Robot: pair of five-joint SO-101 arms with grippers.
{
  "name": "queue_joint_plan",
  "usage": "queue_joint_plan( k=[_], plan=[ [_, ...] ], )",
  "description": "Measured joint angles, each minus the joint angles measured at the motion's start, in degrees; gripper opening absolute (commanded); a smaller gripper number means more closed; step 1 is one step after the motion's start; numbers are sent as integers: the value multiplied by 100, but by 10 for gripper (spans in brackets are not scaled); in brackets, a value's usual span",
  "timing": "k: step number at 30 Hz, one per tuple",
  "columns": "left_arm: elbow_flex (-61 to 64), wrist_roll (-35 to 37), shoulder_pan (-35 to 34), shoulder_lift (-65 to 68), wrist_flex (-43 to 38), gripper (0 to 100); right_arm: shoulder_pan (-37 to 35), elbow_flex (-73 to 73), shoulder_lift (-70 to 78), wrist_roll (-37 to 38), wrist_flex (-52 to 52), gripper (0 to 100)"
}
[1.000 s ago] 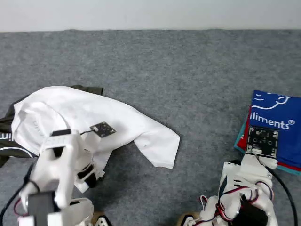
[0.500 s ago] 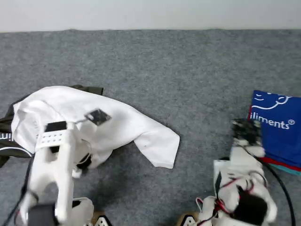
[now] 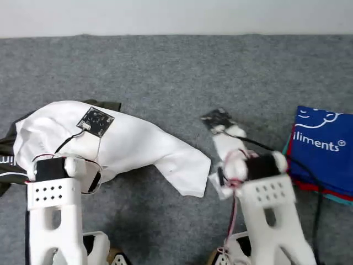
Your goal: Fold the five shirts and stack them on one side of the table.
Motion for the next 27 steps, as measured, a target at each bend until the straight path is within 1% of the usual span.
queue_joint_plan(
  k=[1,5,6,10,15,21,27],
  plan=[
    [0,44,0,0,0,13,-114,-149,273,0,0,35],
    [0,123,0,0,0,13,-668,-721,1363,97,88,185],
    [0,123,0,0,0,13,-800,-809,1600,132,97,203],
    [0,123,0,0,0,13,-1125,-1037,2312,211,123,206],
    [0,123,0,0,0,13,-1486,-1081,2945,220,-141,207],
    [0,123,0,0,0,13,-1512,-1081,3824,220,-589,207],
    [0,123,0,0,0,13,-1512,-1081,4721,220,-1266,205]
  ],
)
